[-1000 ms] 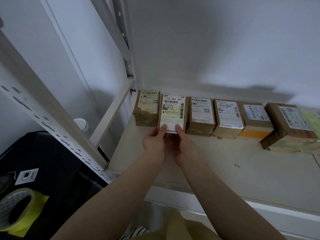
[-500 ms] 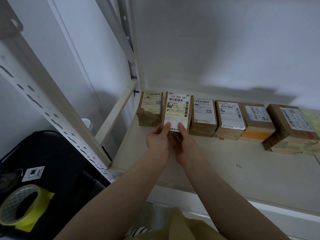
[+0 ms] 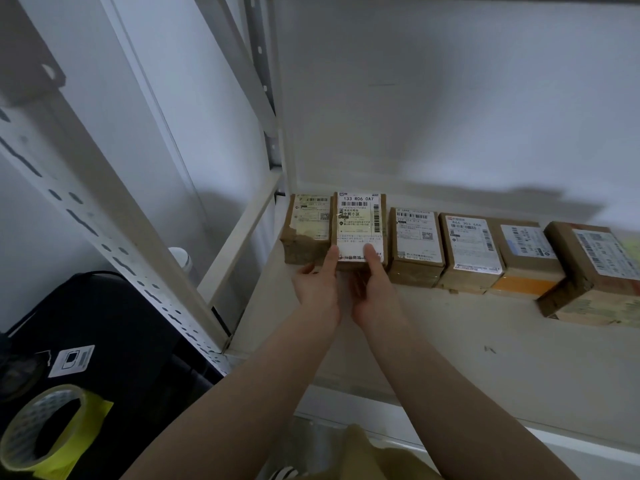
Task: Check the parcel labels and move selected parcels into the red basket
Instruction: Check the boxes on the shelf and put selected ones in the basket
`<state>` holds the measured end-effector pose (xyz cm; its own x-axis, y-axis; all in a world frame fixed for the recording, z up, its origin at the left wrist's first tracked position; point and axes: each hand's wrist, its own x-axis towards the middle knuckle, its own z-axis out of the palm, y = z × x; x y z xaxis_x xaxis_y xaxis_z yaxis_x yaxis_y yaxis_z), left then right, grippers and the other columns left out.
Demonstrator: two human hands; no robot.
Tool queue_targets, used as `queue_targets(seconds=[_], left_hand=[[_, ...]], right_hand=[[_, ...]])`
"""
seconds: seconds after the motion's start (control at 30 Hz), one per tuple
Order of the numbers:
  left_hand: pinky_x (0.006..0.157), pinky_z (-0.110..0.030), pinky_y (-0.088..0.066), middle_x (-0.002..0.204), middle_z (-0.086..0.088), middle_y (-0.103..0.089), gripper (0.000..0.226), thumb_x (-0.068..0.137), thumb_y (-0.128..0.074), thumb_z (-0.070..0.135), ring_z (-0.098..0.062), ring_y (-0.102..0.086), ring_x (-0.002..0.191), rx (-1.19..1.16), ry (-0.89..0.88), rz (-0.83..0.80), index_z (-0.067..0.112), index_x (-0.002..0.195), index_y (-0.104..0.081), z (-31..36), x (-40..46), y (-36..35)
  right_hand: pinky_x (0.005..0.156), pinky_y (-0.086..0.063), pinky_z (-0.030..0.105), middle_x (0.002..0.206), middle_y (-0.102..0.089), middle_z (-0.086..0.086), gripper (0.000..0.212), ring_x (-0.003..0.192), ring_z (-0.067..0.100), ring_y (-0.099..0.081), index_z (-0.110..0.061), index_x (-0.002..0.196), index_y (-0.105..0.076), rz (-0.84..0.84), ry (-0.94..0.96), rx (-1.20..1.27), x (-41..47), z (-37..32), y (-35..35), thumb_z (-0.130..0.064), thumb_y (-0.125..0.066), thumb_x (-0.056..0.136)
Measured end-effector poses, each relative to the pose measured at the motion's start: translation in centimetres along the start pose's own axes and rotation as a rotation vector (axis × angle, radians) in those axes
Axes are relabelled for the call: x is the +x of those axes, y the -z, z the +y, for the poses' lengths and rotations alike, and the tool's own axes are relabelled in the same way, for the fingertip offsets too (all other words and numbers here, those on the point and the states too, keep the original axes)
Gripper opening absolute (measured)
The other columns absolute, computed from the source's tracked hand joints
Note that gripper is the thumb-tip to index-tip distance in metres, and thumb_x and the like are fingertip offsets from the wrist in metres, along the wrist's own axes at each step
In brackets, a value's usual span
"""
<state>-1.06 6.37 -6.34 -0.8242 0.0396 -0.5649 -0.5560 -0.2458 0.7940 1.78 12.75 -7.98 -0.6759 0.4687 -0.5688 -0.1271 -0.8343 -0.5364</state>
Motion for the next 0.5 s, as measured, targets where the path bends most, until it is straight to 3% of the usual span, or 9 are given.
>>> queue_targets(seconds=[0.1,0.23,0.37,0.5], left_hand=[[0.103,-0.045,-0.043,0.139,-0.014,-0.039,0.087,0.066,-0.081,0.053,-0.037,-0.046,0.124,0.129,0.026,0.167,0.017,0.134,-0.039,1.7,0.9,0.2],[0.105,-0.051,-0.041,0.145,-0.015,-0.027,0.103,0.058,-0.079,0.064,-0.036,-0.039,0.128,0.191,-0.068,0.241,0.027,0.139,-0.026,3.6,3.1,-0.1],[0.108,-0.052,-0.036,0.145,-0.015,-0.028,0.099,0.065,-0.078,0.06,-0.039,-0.036,0.131,0.295,-0.119,0.221,0.029,0.144,-0.026,4.5,4.8,-0.5],[0.103,-0.055,-0.042,0.135,-0.008,-0.044,0.075,0.064,-0.079,0.054,-0.037,-0.048,0.122,0.306,-0.138,0.156,0.034,0.129,-0.047,3.7,7.4,0.0]], right_hand=[[0.094,-0.056,0.039,0.105,-0.077,0.007,0.038,0.101,0.023,-0.072,-0.015,0.108,-0.073,0.084,-0.011,0.003,0.0,-0.7,-1.0,-0.038,-0.08,0.079],[0.082,-0.061,0.037,0.102,-0.076,0.005,0.045,0.092,0.022,-0.073,-0.014,0.107,-0.071,0.193,-0.001,-0.009,0.0,-1.3,-2.4,-0.043,-0.083,0.074],[0.06,-0.057,0.035,0.097,-0.07,0.005,0.051,0.082,0.024,-0.068,-0.014,0.114,-0.063,0.263,-0.008,-0.076,0.2,-1.5,-3.6,-0.046,-0.08,0.077],[0.069,-0.061,0.046,0.113,-0.069,0.01,0.067,0.092,0.032,-0.068,-0.016,0.123,-0.057,0.313,-0.02,-0.145,0.6,-1.1,-4.7,-0.054,-0.08,0.073]])
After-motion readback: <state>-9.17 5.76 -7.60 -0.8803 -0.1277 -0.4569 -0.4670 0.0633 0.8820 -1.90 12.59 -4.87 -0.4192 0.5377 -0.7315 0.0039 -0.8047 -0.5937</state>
